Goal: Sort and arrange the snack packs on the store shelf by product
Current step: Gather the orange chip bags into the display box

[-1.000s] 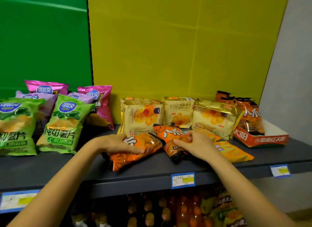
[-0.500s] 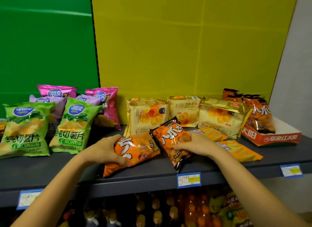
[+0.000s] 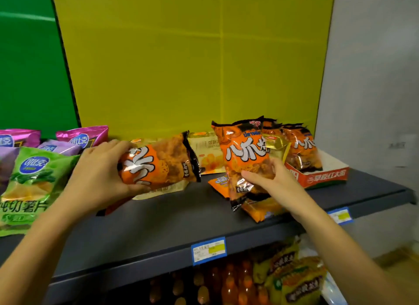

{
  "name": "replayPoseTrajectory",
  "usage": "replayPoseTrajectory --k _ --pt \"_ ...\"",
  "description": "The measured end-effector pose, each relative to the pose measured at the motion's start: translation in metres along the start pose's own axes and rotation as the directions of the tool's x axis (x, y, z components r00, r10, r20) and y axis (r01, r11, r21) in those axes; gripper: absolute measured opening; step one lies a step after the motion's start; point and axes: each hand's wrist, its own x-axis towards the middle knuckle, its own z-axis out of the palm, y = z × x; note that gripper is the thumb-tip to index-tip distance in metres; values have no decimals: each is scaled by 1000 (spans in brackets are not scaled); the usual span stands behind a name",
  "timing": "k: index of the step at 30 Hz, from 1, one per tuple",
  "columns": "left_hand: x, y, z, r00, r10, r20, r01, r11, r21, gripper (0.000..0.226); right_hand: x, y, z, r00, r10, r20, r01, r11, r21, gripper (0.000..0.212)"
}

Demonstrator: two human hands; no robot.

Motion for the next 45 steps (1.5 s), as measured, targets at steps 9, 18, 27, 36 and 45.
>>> replayPoseTrajectory --k 9,18,27,36,45 --pt "70 134 83 999 28 -42 -34 988 -150 87 56 62 -132 988 -37 -149 37 999 -1 65" --pt "140 253 168 1000 1 -24 -4 992 -130 79 133 128 -231 998 22 -52 -20 999 42 63" --pt "162 295 201 998 -61 14 61 997 -52 82 172 174 -226 991 -32 131 57 980 -190 59" --pt "175 308 193 998 39 44 -42 995 91 77 197 179 -225 981 -160 112 190 916 -354 55" --pt "184 311 200 975 214 57 -221 959 175 72 175 111 -231 800 -432 416 596 503 -625 91"
